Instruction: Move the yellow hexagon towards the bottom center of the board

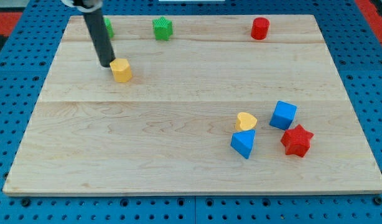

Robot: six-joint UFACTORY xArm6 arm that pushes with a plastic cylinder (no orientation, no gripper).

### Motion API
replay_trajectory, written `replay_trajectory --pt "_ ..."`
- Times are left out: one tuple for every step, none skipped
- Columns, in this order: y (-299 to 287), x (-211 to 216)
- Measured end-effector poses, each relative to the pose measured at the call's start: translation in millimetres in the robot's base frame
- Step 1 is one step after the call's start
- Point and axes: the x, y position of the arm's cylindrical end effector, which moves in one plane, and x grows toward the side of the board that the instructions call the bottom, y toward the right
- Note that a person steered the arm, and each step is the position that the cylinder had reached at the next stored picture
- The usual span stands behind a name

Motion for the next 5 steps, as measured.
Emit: replay_trajectory --pt "48 26" --pt "52 56" --pt "86 69" --pt "130 71" --pt "146 81"
